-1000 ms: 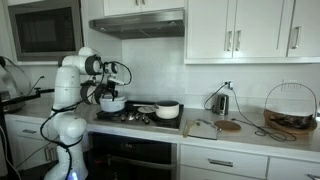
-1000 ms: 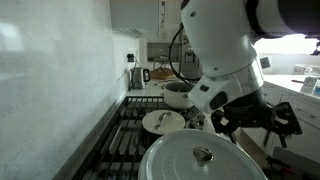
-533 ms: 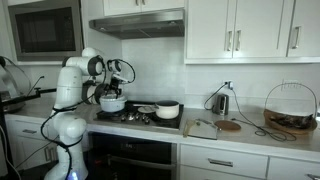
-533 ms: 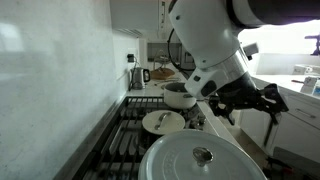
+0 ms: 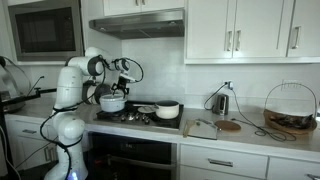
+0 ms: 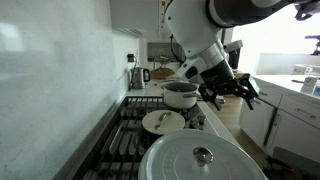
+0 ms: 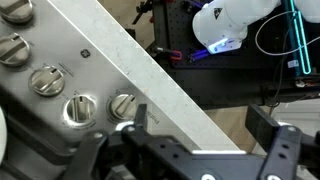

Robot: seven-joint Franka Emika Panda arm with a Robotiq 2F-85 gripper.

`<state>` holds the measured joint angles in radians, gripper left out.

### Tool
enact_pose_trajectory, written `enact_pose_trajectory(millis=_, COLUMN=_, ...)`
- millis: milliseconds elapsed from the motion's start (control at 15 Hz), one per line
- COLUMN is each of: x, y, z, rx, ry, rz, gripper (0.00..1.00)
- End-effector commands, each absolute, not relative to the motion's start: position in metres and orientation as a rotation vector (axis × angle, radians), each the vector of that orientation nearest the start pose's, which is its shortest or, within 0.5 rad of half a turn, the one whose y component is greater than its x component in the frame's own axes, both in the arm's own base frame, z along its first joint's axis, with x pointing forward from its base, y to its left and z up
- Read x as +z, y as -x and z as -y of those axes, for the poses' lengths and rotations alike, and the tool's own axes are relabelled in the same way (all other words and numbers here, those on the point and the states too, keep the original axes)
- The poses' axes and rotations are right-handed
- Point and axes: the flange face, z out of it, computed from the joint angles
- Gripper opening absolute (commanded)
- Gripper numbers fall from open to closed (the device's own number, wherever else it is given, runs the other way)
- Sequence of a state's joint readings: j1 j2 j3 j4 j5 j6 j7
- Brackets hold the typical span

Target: Twist the knob on the stove.

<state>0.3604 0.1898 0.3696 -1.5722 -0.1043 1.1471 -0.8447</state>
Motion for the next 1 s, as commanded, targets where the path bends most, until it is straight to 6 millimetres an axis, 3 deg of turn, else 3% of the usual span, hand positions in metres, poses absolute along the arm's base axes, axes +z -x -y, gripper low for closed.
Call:
enact_pose_trajectory(millis=0, x=0.513, y=-0.438, z=-0.315, rx=-0.784, ry=-2.142, rz=-2.153, gripper=1.00)
enact_pose_trajectory(millis=267, x=0.517, y=-0.456, z=-0.281, rx=-0.573, ry=-2.106, rz=-2.251, gripper=1.00)
enact_pose_trajectory(millis=533, x=0.512, y=-0.461, z=-0.248, rx=-0.361, ry=-2.033, rz=-2.374, gripper=1.00)
enact_pose_trajectory(millis=667, x=0.507, y=-0.455, z=-0.238, rx=-0.292, ry=-2.009, rz=-2.428, gripper=1.00)
enact_pose_trajectory(millis=933, x=0.491, y=-0.423, z=-0.232, rx=-0.226, ry=-1.967, rz=-2.520, gripper=1.00)
